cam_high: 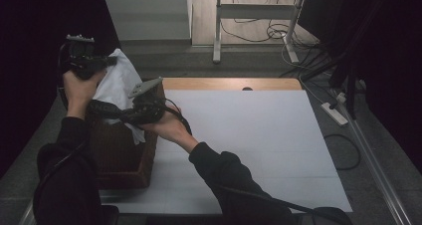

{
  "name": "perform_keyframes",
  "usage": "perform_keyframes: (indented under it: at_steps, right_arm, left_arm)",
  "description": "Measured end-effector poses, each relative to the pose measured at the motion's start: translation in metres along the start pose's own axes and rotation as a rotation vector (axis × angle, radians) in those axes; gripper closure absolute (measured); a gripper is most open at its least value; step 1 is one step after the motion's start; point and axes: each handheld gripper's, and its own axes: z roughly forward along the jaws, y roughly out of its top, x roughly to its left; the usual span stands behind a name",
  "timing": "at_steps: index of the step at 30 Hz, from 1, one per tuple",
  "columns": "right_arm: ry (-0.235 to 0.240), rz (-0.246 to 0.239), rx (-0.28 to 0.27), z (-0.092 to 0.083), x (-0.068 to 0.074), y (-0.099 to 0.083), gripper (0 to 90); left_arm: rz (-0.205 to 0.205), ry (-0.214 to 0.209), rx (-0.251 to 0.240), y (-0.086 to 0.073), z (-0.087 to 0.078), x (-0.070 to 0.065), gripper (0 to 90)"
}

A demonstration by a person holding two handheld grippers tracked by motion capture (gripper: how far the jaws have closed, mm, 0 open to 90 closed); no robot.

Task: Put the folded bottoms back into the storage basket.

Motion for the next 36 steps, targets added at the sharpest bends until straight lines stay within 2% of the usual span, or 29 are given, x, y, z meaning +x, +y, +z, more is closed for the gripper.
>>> perform_keyframes:
  at_steps: [14,21,28,29,36]
  right_arm:
    - [0.006,0.026,0.058,0.027,-0.001,-0.029,76.8]
    - [0.009,0.019,0.105,0.039,0.001,-0.039,76.8]
    - [-0.002,-0.014,0.147,0.05,0.005,-0.045,76.6]
    - [-0.015,-0.029,0.15,0.051,0.006,-0.044,76.6]
    - [-0.025,-0.07,0.176,0.056,0.01,-0.041,76.2]
  left_arm:
    - [-0.014,-0.013,0.065,-0.032,0.024,0.008,83.2]
    - [-0.043,-0.027,0.074,-0.05,0.032,0.015,83.1]
    - [-0.066,-0.015,0.098,-0.066,0.035,0.023,83.0]
    - [-0.066,-0.016,0.103,-0.068,0.035,0.024,82.9]
    - [-0.079,-0.005,0.12,-0.077,0.032,0.031,82.7]
